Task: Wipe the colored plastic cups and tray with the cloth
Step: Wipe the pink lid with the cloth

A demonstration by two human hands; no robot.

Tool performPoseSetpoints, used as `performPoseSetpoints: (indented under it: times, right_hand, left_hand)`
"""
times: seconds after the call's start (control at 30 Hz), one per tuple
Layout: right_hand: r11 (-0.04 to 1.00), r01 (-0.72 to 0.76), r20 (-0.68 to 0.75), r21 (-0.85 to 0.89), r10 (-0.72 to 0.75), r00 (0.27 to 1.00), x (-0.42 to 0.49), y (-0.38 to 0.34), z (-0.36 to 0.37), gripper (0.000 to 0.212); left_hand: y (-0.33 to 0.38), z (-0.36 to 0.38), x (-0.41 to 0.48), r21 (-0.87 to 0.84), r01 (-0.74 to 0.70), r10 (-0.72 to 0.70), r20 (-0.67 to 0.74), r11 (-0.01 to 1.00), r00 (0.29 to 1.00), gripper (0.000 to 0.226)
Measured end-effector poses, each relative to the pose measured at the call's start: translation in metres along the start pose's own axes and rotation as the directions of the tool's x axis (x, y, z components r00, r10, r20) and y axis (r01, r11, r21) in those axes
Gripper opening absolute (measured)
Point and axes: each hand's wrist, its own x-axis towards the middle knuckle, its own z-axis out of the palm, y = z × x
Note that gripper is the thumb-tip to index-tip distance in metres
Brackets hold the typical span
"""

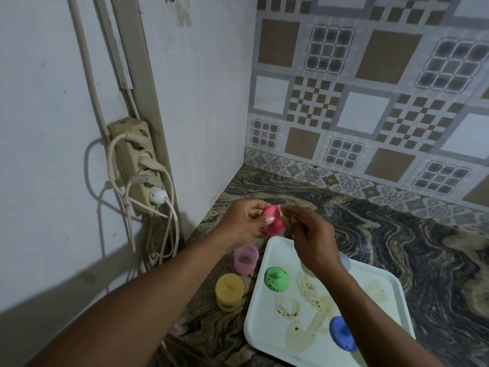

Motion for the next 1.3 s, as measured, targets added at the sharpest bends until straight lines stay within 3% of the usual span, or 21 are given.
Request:
performPoseSetpoints:
  times: [0.03,0.1,0.17,0.23,0.27,0.33,0.43,0.57,0.67,0.73,0.83,0.87,0.93,1.0,1.07,1.13,1.2,1.3]
  right_hand:
    - [0.979,-0.169,0.027,0.116,0.167,0.986,-0.001,0.002,-0.003,0.034]
    - [0.762,-0.470,0.101,0.445,0.479,0.872,-0.003,0.007,-0.005,0.026]
    - [0.454,-0.563,0.201,0.691,0.627,0.752,-0.002,0.001,-0.006,0.025]
    - [0.286,-0.565,0.305,0.774,0.613,0.729,0.000,-0.010,-0.003,0.028]
    - [0.296,-0.563,0.317,0.772,0.589,0.744,0.001,-0.017,-0.003,0.028]
    - [0.428,-0.544,0.258,0.722,0.563,0.785,0.001,-0.025,0.002,0.023]
    - [0.528,-0.511,0.176,0.678,0.558,0.811,0.000,-0.020,0.011,0.019]
    - [0.518,-0.553,0.088,0.652,0.674,0.734,0.004,-0.011,0.016,0.022]
    - [0.564,-0.572,0.020,0.596,0.701,0.712,0.007,-0.011,0.017,0.029]
    - [0.476,-0.577,0.072,0.663,0.727,0.683,0.007,-0.015,0.016,0.030]
    - [0.141,-0.559,0.276,0.817,0.756,0.594,0.007,-0.021,0.009,0.029]
    - [0.078,-0.538,0.294,0.839,0.766,0.571,0.008,-0.023,0.006,0.030]
    - [0.142,-0.502,0.205,0.853,0.794,0.573,0.007,-0.024,0.005,0.028]
    - [0.417,-0.492,0.048,0.764,0.723,0.689,0.006,-0.026,0.009,0.024]
    - [0.732,-0.390,-0.084,0.559,0.517,0.852,0.000,-0.026,0.015,0.024]
    - [0.916,-0.220,-0.136,0.335,0.278,0.951,-0.007,-0.023,0.020,0.027]
    - [0.986,-0.062,-0.133,0.153,0.083,0.988,-0.010,-0.022,0.020,0.032]
    - [0.991,0.107,-0.030,-0.086,-0.110,0.993,-0.010,-0.029,0.014,0.034]
  left_hand:
    - [0.002,-0.002,-0.001,-0.052,0.005,-0.006,-0.014,0.999,1.000,0.026]
    - [0.005,-0.005,-0.002,-0.164,0.020,-0.024,-0.022,0.986,0.999,0.027]
    - [0.006,-0.003,-0.001,-0.223,0.028,-0.030,-0.006,0.974,1.000,0.028]
    - [0.004,0.002,0.001,-0.219,0.030,-0.035,-0.018,0.975,0.999,0.032]
    - [0.002,0.004,0.003,-0.200,0.022,-0.030,-0.035,0.980,0.999,0.034]
    - [-0.004,0.006,0.007,-0.143,-0.008,-0.003,-0.073,0.990,0.997,0.034]
    - [-0.013,0.011,0.006,0.074,-0.062,0.073,-0.153,0.995,0.986,0.032]
    - [-0.015,0.022,-0.006,0.350,-0.234,0.304,-0.159,0.907,0.939,0.029]
    - [-0.013,0.023,-0.009,0.413,-0.216,0.309,-0.172,0.885,0.935,0.025]
    - [-0.011,0.023,-0.009,0.342,-0.146,0.230,-0.220,0.928,0.948,0.021]
    - [-0.012,0.023,-0.006,0.225,-0.038,0.096,-0.256,0.974,0.962,0.016]
    - [-0.013,0.023,-0.006,0.149,-0.007,0.047,-0.265,0.989,0.963,0.015]
    - [-0.013,0.025,-0.006,0.004,0.043,-0.041,-0.276,0.999,0.960,0.016]
    - [-0.009,0.029,-0.007,-0.119,0.061,-0.092,-0.276,0.991,0.957,0.018]
    - [-0.002,0.035,-0.008,-0.289,0.061,-0.136,-0.250,0.955,0.959,0.013]
    - [0.008,0.039,-0.012,-0.460,0.090,-0.206,-0.209,0.883,0.956,0.008]
    - [0.010,0.038,-0.013,-0.553,0.144,-0.307,-0.213,0.820,0.928,0.012]
    - [0.005,0.035,-0.014,-0.612,0.170,-0.405,-0.268,0.772,0.874,0.027]
